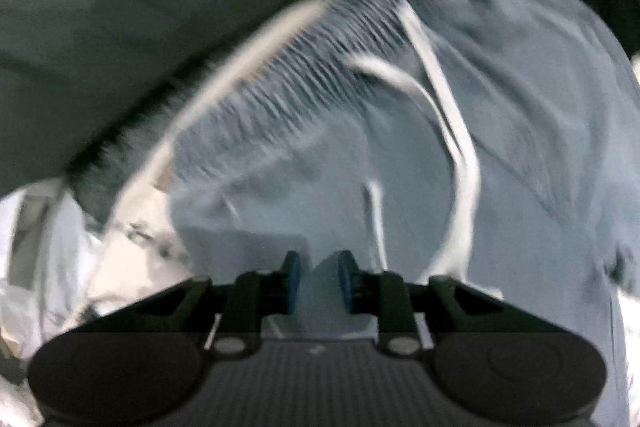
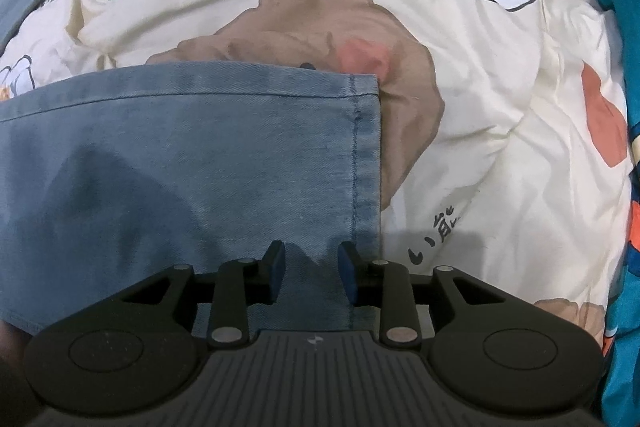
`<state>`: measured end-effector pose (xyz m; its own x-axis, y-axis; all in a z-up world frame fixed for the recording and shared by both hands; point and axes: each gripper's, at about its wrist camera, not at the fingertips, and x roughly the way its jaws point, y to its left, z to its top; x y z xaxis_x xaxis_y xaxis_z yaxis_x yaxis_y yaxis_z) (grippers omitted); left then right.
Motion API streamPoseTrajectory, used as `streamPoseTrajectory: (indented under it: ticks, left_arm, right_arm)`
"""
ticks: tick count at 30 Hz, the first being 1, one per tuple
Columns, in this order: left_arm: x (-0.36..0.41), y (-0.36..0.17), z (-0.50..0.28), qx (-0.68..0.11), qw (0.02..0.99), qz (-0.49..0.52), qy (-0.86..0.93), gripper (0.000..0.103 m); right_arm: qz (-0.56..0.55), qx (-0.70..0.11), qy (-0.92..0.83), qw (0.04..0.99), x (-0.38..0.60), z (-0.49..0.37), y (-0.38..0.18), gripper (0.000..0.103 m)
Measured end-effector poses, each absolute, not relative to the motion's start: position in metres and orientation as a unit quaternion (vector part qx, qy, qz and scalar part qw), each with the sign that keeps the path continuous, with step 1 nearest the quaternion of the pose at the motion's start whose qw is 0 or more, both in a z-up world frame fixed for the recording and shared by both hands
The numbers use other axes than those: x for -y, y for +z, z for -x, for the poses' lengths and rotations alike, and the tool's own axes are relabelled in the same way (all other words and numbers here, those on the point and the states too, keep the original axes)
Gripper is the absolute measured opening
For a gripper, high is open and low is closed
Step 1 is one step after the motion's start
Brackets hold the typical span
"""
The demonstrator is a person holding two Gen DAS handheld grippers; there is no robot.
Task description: Fold clothes
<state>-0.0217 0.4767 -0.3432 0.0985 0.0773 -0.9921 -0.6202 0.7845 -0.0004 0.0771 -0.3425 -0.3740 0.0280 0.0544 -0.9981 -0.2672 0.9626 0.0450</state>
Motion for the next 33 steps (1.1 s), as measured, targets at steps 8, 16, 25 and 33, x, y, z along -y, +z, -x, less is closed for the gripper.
streamPoseTrajectory:
  ticks: [8,16,25,33]
  left_arm:
    - [-0.463,-0.365,0.013,-0.627,0.71,0.197,0.254,0.023]
    - [-0.49,-0.372,-0.009,-0.598,0.721,0.176,0.304,0.023]
    - [-0.522,-0.367,-0.017,-0.589,0.697,0.198,0.358,0.003]
    - [-0.526,-0.302,0.004,-0.546,0.734,0.21,0.345,0.016]
  right_arm:
    - [0.094,-0.682,0.094,0.719,0.352,-0.078,-0.369,0.037]
    - [0.113,-0.683,0.09,0.716,0.356,-0.076,-0.367,0.038]
    - [0.128,-0.677,0.104,0.717,0.35,-0.076,-0.361,0.041]
    - [0.121,-0.676,0.112,0.718,0.354,-0.073,-0.36,0.043]
